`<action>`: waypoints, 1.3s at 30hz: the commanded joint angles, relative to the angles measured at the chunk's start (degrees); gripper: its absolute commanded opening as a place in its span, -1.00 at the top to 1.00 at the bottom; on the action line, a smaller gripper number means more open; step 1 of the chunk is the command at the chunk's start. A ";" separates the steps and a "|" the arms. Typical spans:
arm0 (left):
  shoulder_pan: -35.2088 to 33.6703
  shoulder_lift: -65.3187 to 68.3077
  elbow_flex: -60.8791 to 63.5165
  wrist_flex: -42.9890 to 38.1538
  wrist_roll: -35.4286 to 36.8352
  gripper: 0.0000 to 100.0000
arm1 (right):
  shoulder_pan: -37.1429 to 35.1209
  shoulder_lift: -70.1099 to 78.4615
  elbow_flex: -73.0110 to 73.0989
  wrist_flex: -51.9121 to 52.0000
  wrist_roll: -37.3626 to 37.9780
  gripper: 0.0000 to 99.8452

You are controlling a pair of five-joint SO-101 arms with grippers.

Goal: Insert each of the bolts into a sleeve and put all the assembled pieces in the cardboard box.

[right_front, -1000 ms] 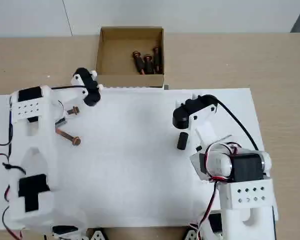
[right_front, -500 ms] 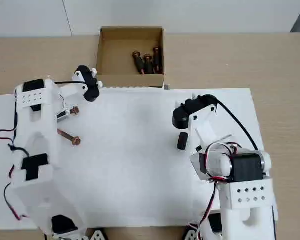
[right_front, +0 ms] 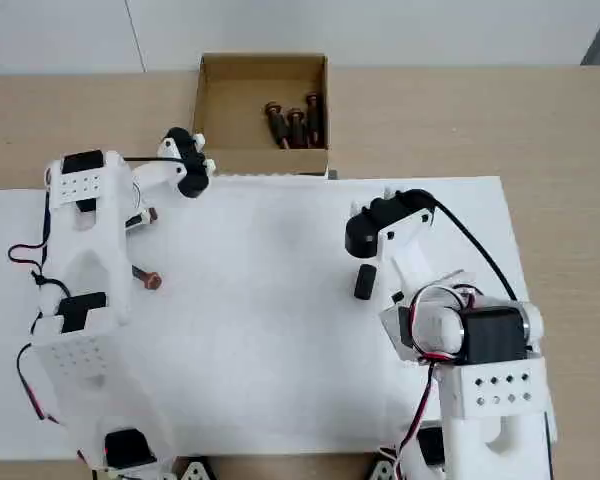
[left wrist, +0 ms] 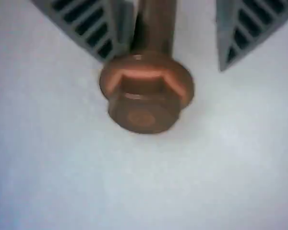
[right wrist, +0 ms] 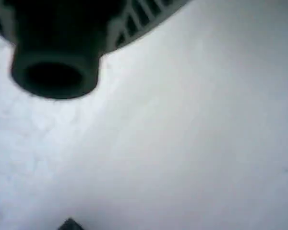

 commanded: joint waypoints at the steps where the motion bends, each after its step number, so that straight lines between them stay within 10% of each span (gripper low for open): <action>1: 0.79 1.14 -1.80 -1.05 -0.88 0.77 | 0.40 -0.66 -0.35 -0.66 -0.18 0.99; 29: 4.40 -9.32 -12.35 26.29 -0.62 0.99 | 0.04 -1.27 -1.67 2.86 -0.53 0.99; 39: 8.09 -23.30 -12.18 30.86 10.99 0.99 | 0.04 -1.27 -8.09 3.91 -0.53 0.99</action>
